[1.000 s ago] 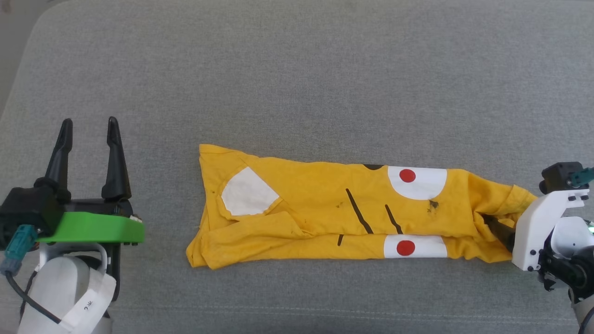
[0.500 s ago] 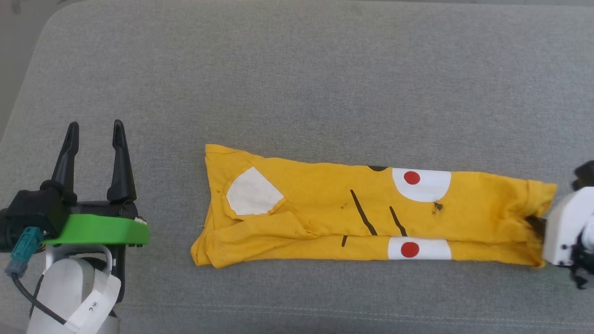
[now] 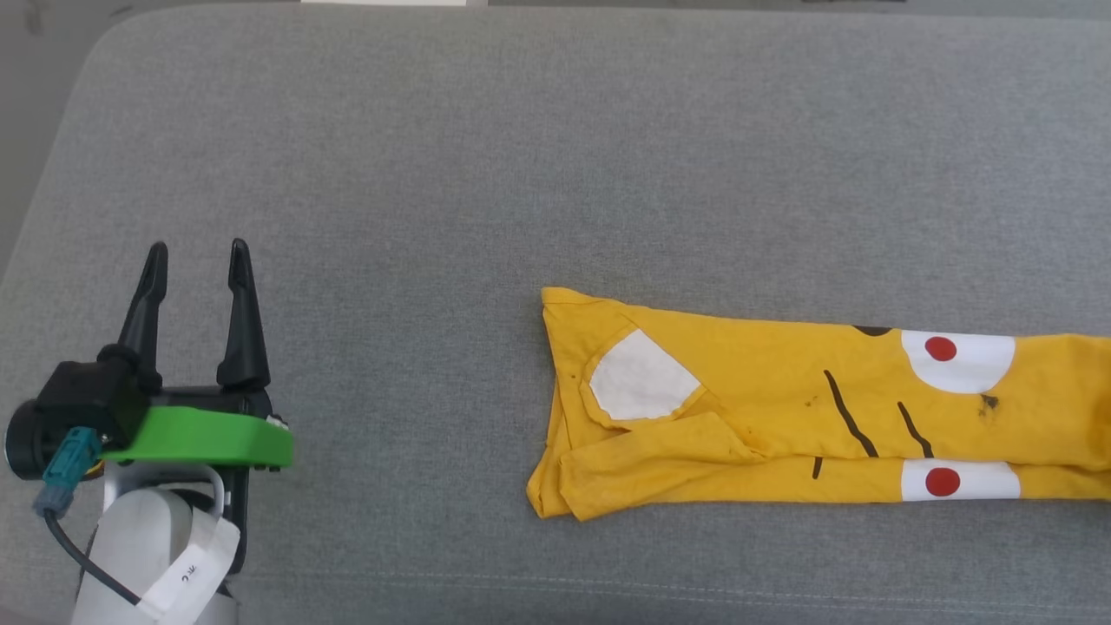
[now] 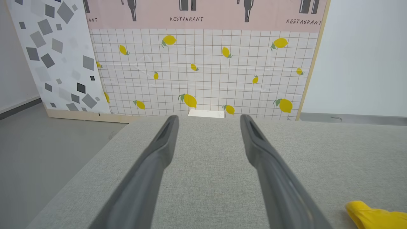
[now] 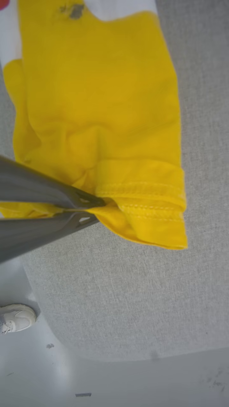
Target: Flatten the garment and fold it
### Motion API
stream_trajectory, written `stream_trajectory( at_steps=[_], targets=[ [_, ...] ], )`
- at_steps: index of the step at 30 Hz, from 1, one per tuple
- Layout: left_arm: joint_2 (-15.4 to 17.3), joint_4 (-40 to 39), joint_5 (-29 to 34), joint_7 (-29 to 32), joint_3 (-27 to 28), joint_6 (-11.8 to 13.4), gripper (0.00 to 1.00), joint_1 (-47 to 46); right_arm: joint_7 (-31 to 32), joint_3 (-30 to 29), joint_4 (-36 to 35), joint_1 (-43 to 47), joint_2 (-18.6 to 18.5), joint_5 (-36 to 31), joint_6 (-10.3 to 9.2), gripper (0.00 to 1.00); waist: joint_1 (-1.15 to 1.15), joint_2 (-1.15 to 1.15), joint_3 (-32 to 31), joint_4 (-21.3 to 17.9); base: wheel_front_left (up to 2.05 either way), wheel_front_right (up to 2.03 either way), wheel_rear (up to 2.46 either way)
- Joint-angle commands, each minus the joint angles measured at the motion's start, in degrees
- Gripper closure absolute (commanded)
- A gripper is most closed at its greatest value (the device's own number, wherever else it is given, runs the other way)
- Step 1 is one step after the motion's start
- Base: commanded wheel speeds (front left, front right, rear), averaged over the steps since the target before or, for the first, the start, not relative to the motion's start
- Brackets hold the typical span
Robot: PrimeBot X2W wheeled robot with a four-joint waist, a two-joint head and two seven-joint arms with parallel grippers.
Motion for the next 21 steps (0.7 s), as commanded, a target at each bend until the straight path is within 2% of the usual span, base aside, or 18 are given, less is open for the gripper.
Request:
stream_trajectory(
  at_steps=[1, 5, 8, 11, 15, 21],
  targets=[
    [-0.6, 0.6, 0.1, -0.3, 0.5, -0.2, 0.00, 0.9, 3.3, 1.9, -1.8, 0.0, -0.1, -1.6, -0.09, 1.00, 0.00, 0.00, -1.2, -0.3, 0.00, 0.00, 0.00],
    [-1.2, 1.6, -0.2, -0.3, 1.6, 0.1, 0.00, 2.4, 12.1, 8.9, -9.5, 2.2, -1.4, -1.2, -0.09, 1.00, 0.00, 0.00, -3.1, -1.0, 0.00, 0.00, 0.00],
    [-1.3, 2.0, -0.2, -0.3, 2.1, 0.0, 0.00, 3.4, 18.9, 15.5, -18.1, 4.7, -3.2, 2.7, -0.09, 1.00, 0.00, 0.00, -4.2, -1.3, 0.00, 0.00, 0.00],
    [-1.5, 2.1, -0.3, -0.3, 2.3, 0.0, 0.00, 4.1, 24.1, 20.0, -26.2, 6.2, -3.2, 7.6, -0.09, 1.00, 0.00, 0.00, -4.7, -1.4, 0.00, 0.00, 0.00],
    [-1.9, 2.0, -0.3, -0.3, 2.3, -0.1, 0.00, 4.4, 25.5, 24.4, -33.2, 6.0, 0.3, 11.3, -0.09, 1.00, 0.00, 0.00, -4.8, -1.3, 0.00, 0.00, 0.00],
    [-2.6, 1.7, -0.5, -0.3, 1.9, -0.3, 0.00, 4.4, 21.5, 33.2, -32.0, 3.4, 7.9, 13.2, -0.09, 1.00, 0.00, 0.00, -4.2, 0.2, 0.00, 0.00, 0.00]
  ],
)
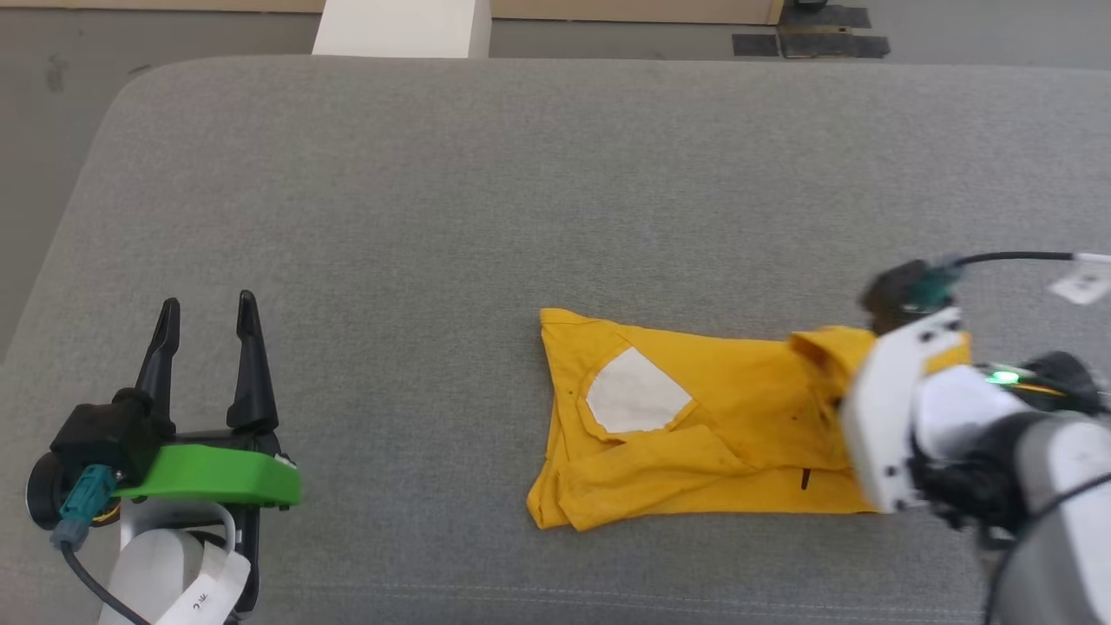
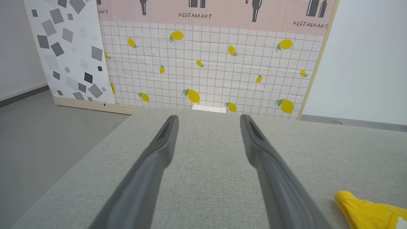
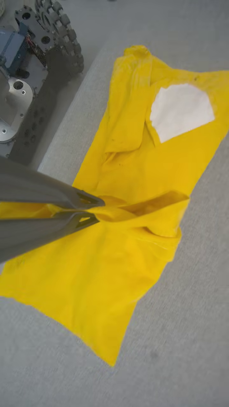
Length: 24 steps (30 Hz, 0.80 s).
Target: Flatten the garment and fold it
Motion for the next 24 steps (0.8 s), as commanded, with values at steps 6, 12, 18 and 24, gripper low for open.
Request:
stream_trajectory(
  at_steps=[6, 12, 18, 24],
  targets=[
    [-0.5, 0.2, -0.5, -0.3, -0.1, -0.6, 0.00, 0.1, -8.1, 6.9, 7.8, -5.3, 7.4, -0.4, -0.08, 1.00, 0.00, 0.00, 1.5, 3.1, 0.00, 0.00, 0.00],
    [-0.9, 0.5, -0.6, -0.3, 0.0, -0.9, 0.00, -0.2, -14.8, 10.7, 15.7, -9.0, 11.1, -1.1, -0.08, 1.00, 0.00, 0.00, 2.8, 5.5, 0.00, 0.00, 0.00],
    [-1.1, 1.0, -0.7, -0.3, 0.2, -1.2, 0.00, -0.8, -19.6, 13.2, 24.2, -11.6, 12.3, -1.4, -0.08, 1.00, 0.00, 0.00, 4.1, 7.4, 0.00, 0.00, 0.00],
    [-1.4, 1.3, -0.5, -0.3, 0.2, -1.5, 0.00, -1.1, -24.4, 15.3, 31.0, -12.9, 12.5, -0.7, -0.08, 1.00, 0.00, 0.00, 4.7, 8.1, 0.00, 0.00, 0.00]
  ],
)
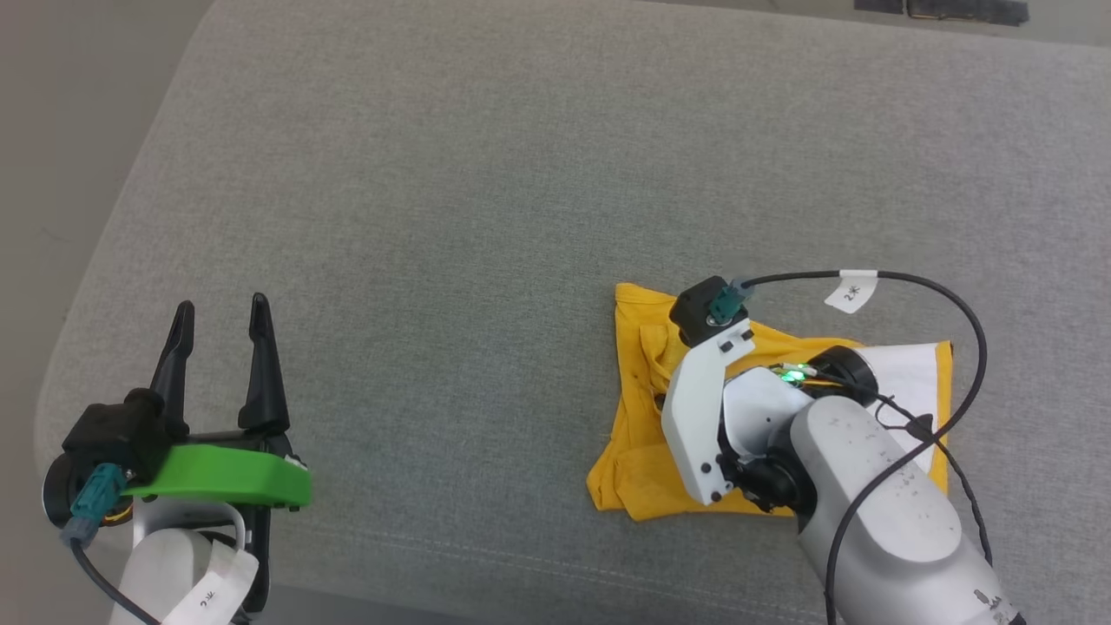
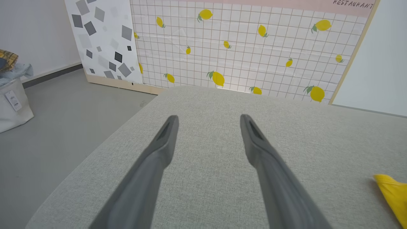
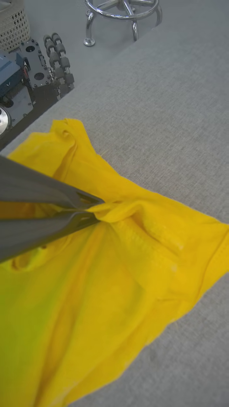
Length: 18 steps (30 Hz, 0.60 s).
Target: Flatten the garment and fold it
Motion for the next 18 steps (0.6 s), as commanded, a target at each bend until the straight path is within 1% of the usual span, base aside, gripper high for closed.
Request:
stream_trajectory(
  at_steps=[1, 2, 6, 11, 15, 18],
  targets=[
    [-0.3, 0.3, -0.3, -0.3, 0.2, -0.4, 0.00, -0.8, -1.3, 0.8, 1.0, -0.7, 0.2, 0.6, -0.08, 0.78, 0.00, 0.00, 0.1, 0.2, 0.00, 0.00, 0.00],
    [-0.4, 0.3, -0.2, -0.3, 0.2, -0.5, 0.00, -0.8, -2.4, 1.3, 1.6, -0.8, 0.2, 1.7, -0.08, 0.00, 0.00, 0.00, 0.0, 0.0, 0.00, 0.00, 0.00],
    [-0.5, 0.9, 0.1, -0.3, 0.5, -0.5, 0.00, -0.4, -5.2, 4.4, 1.5, -1.5, 0.2, 7.0, -0.08, 0.00, 0.00, 0.00, -1.4, -1.3, 0.00, 0.00, 0.00],
    [-0.6, 1.6, 0.4, -0.3, 0.6, -0.5, 0.00, 0.7, -8.0, 7.4, -2.2, -2.9, 0.2, 12.1, -0.08, 0.00, 0.00, 0.00, -4.1, -4.1, 0.00, 0.00, 0.00],
    [-0.6, 2.2, 0.5, -0.3, 0.6, -0.4, 0.00, 1.6, -10.7, 5.3, -6.6, -3.0, 0.2, 13.1, -0.08, 0.00, 0.00, 0.00, -6.3, -6.7, 0.00, 0.00, 0.00],
    [-0.7, 2.4, 0.7, -0.3, 0.7, 0.2, 0.00, 2.4, -12.9, 0.9, -10.2, -1.8, 0.2, 10.2, -0.08, 0.00, 0.00, 0.00, -7.7, -9.0, 0.00, 0.00, 0.00]
  ],
)
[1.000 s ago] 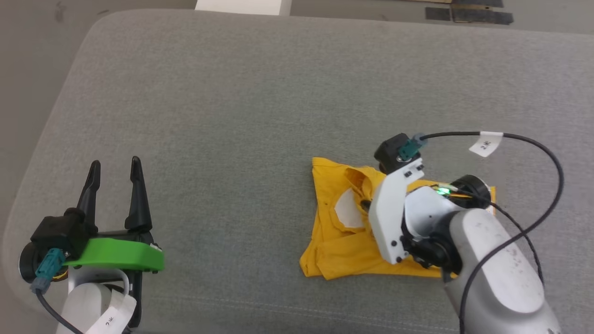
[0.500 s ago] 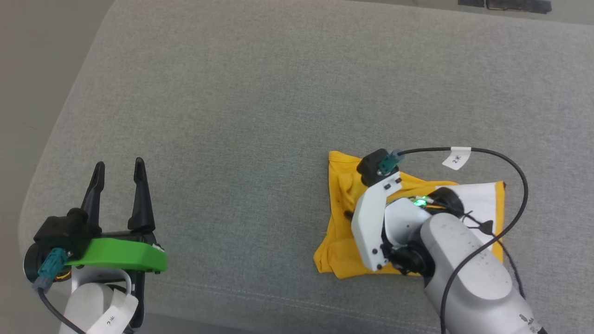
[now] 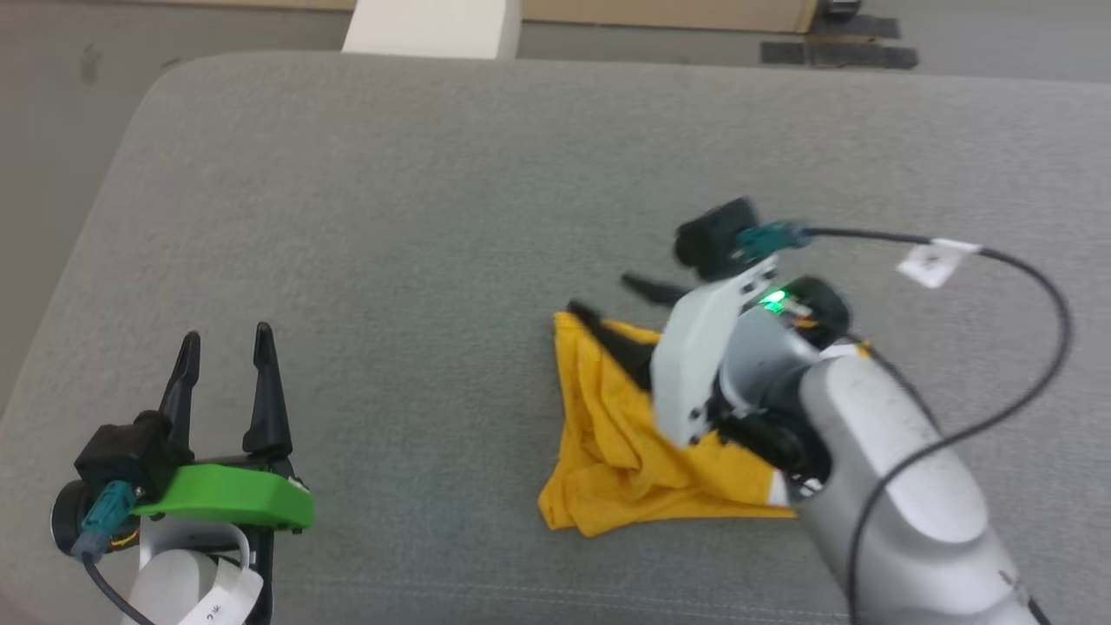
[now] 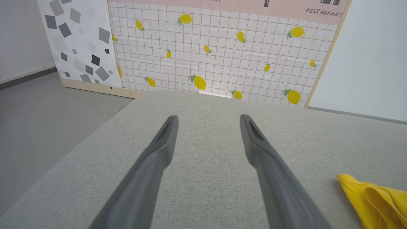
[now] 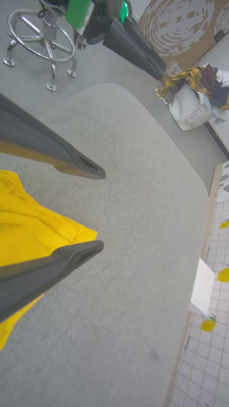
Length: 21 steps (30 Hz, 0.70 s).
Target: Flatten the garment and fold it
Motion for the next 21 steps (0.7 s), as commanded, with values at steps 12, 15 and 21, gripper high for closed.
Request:
stream_trajectory(
  at_steps=[12, 15, 21],
  targets=[
    [-0.3, -1.2, 0.1, -0.3, 0.2, 1.6, 0.00, 1.9, 1.9, -20.6, -9.2, 16.4, -0.8, -18.5, -0.08, 0.00, 0.00, 0.00, -3.3, -7.3, 0.00, 0.00, 0.00],
    [-0.2, -1.8, -0.1, -0.3, 0.0, 1.5, 0.00, 1.5, 3.5, -23.3, -8.1, 18.7, -0.5, -21.4, -0.08, 0.00, 0.00, 0.00, -2.2, -7.0, 0.00, 0.00, 0.00],
    [0.3, -2.8, -0.3, -0.3, -0.2, 1.1, 0.00, 1.0, 3.8, -26.3, -2.2, 17.6, -0.1, -24.1, -0.08, 0.00, 0.00, 0.00, 0.5, -5.2, 0.00, 0.00, 0.00]
  ],
)
